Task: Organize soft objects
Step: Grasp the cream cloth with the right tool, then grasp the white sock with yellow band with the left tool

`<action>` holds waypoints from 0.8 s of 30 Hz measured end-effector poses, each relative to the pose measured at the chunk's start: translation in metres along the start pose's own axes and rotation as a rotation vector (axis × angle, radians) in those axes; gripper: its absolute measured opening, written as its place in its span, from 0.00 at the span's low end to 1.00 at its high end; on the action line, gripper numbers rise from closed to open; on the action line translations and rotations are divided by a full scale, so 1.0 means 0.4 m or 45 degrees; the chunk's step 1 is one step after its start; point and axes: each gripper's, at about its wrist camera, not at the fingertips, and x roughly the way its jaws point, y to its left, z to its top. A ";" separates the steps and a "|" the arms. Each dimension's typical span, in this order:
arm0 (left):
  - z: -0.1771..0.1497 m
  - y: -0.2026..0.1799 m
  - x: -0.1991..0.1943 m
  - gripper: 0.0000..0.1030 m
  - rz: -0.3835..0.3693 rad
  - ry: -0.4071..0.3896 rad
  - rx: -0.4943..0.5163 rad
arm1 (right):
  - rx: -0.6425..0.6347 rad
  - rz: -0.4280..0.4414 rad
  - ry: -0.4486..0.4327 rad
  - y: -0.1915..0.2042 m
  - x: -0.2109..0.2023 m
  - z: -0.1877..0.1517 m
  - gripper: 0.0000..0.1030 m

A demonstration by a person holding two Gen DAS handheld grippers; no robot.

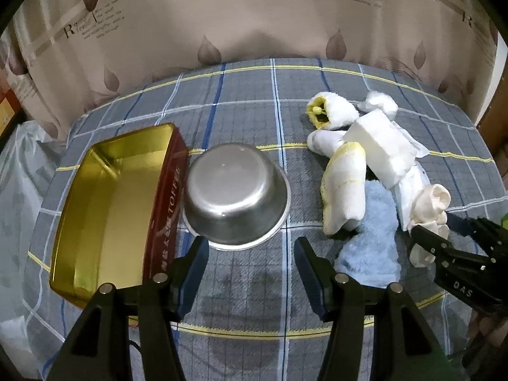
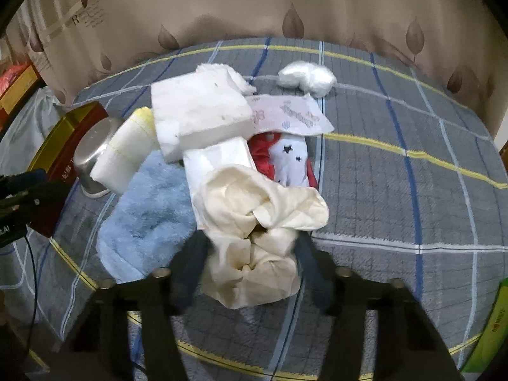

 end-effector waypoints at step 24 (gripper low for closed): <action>0.117 -0.090 0.023 0.56 -0.258 0.106 0.104 | 0.138 0.064 -0.067 -0.079 -0.040 -0.054 0.15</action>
